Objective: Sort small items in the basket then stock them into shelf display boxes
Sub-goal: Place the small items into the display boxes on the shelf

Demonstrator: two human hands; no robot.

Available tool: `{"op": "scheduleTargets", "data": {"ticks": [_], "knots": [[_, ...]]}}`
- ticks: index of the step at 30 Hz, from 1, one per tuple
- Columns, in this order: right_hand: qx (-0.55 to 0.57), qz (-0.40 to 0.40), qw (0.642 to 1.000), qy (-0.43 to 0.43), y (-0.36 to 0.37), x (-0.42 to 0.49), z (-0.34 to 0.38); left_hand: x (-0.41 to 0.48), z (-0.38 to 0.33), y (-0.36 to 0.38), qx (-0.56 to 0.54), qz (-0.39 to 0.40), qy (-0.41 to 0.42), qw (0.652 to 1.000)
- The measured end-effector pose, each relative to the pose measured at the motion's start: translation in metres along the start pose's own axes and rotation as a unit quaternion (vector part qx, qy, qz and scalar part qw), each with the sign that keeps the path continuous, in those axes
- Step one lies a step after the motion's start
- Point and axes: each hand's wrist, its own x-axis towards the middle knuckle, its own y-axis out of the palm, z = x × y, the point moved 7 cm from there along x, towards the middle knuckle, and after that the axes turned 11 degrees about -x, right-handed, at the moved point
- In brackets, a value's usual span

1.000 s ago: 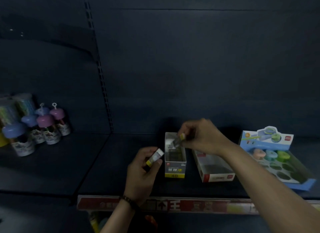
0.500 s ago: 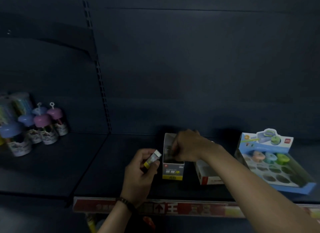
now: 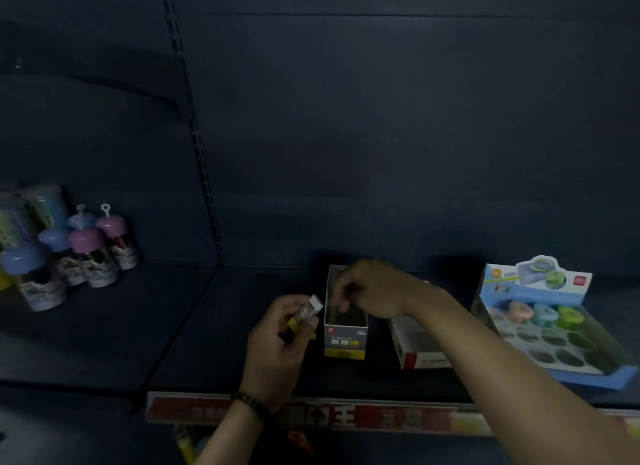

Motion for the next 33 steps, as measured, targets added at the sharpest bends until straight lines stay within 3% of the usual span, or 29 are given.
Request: {"op": "scheduleTargets", "data": {"ticks": [4,12,21,28,31,33], "knots": [[0.096,-0.155,0.982,-0.050,-0.020,-0.017,0.013,0.002,-0.004,-0.006,0.053,-0.014,0.053,0.997],[0.084,-0.162,0.981,-0.059,-0.006,-0.019,0.029,-0.001,-0.006,-0.009,0.051,-0.018,0.069,0.996],[0.211,-0.227,0.950,-0.040,-0.008,-0.015,0.026,0.001,-0.001,-0.010,-0.028,-0.036,0.015,0.999],[0.238,-0.208,0.946,-0.069,-0.001,-0.019,0.036,-0.004,-0.012,-0.009,-0.073,-0.050,0.049,0.995],[0.231,-0.287,0.929,-0.045,-0.025,-0.023,0.019,-0.002,-0.008,-0.004,-0.021,-0.036,0.031,0.999],[0.149,-0.261,0.954,0.003,-0.038,-0.023,0.005,-0.001,-0.008,-0.001,0.044,-0.009,0.049,0.998]]}}
